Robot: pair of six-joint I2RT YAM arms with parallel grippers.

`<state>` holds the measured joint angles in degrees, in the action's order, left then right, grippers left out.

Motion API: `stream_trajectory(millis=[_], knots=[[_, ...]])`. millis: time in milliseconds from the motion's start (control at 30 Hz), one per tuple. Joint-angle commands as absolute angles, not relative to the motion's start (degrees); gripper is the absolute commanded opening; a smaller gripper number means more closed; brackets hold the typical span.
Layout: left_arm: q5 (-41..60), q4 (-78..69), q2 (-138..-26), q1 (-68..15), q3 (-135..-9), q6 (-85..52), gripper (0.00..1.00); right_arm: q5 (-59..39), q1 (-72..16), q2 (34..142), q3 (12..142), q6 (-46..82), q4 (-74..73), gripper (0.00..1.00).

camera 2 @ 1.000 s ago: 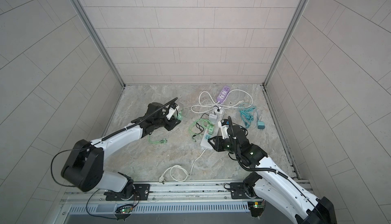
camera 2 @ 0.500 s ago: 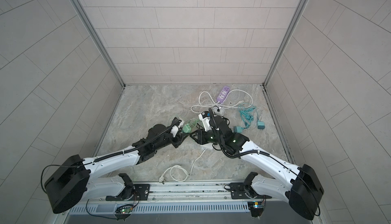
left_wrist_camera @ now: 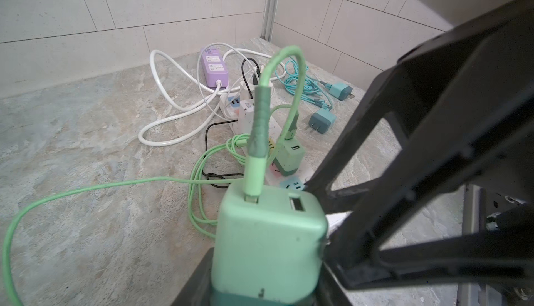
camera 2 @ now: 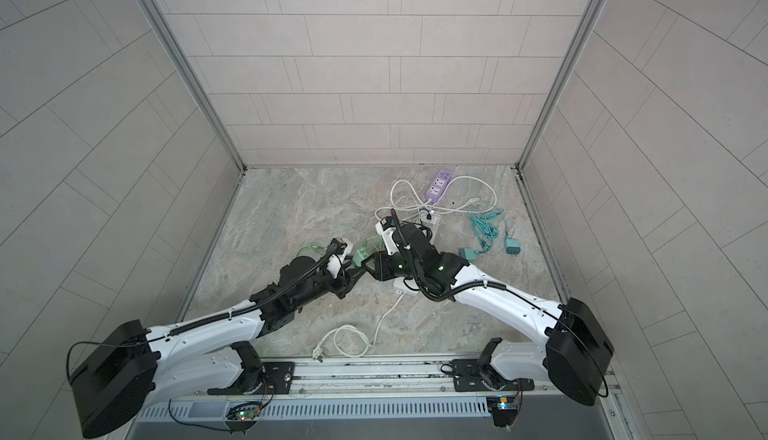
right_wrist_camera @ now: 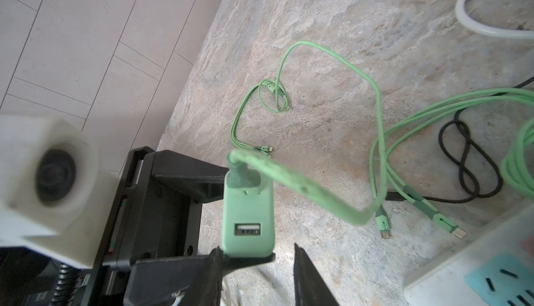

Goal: Insert the plug
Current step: 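Extend the charger with the left gripper while the right gripper reaches toward it, then grasp the green charger with the right gripper while the left gripper releases it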

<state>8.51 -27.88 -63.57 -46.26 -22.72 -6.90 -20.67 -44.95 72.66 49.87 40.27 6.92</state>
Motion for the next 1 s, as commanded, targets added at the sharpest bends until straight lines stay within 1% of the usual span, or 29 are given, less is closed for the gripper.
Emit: stream_trajectory(millis=[0,167,300,400,467,600,633,700,733,767,833,967], knots=[[9.01,-31.63,-62.14,-46.93,-21.67,-7.5,0.31,-20.13,-45.7,73.95,51.49,39.81,5.37,0.4],[10.26,-33.5,-62.11,-47.81,-20.5,-7.73,0.31,-20.07,-46.62,75.99,52.62,40.17,5.33,0.39],[11.13,-34.48,-63.29,-48.15,-20.33,-7.41,0.31,-19.63,-47.8,76.96,52.73,40.75,4.75,0.36],[10.73,-36.28,-64.11,-48.23,-19.83,-7.34,0.31,-18.51,-48.76,77.43,52.6,41.55,5.26,0.28],[10.8,-37.26,-64.17,-48.25,-19.45,-7.2,0.31,-17.94,-49.09,77.43,52.15,41.96,5.36,0.2],[11.46,-37.79,-64.52,-48.25,-19.5,-6.86,0.33,-17.17,-49.44,76.7,51.41,42.28,5.28,0.08],[11.7,-37.66,-64.77,-48.25,-19.65,-7.09,0.38,-16.81,-49.57,76.35,51.25,42.19,5.42,0.06],[10.21,-36.75,-65.23,-48.21,-19.99,-8.56,0.61,-14.63,-49.61,75.14,51.22,41.12,7.16,0.02],[9.75,-36.04,-65.39,-48.25,-20.25,-8.91,0.69,-12.7,-49.57,74.32,51.34,40.26,9.06,0.01],[8.99,-35.57,-65.41,-48.25,-20.3,-9.33,0.74,-10.64,-49.58,73.3,51.5,39.21,11.04,0.01],[6.7,-34.78,-65.17,-48.24,-20.3,-10.65,0.78,-6.52,-49.53,71.25,51.08,37.27,14.15,0.01],[2.95,-31.97,-63.38,-48.25,-20.21,-10.39,0.78,2.08,-49.24,68.4,50.58,36.41,21.77,0.0]])
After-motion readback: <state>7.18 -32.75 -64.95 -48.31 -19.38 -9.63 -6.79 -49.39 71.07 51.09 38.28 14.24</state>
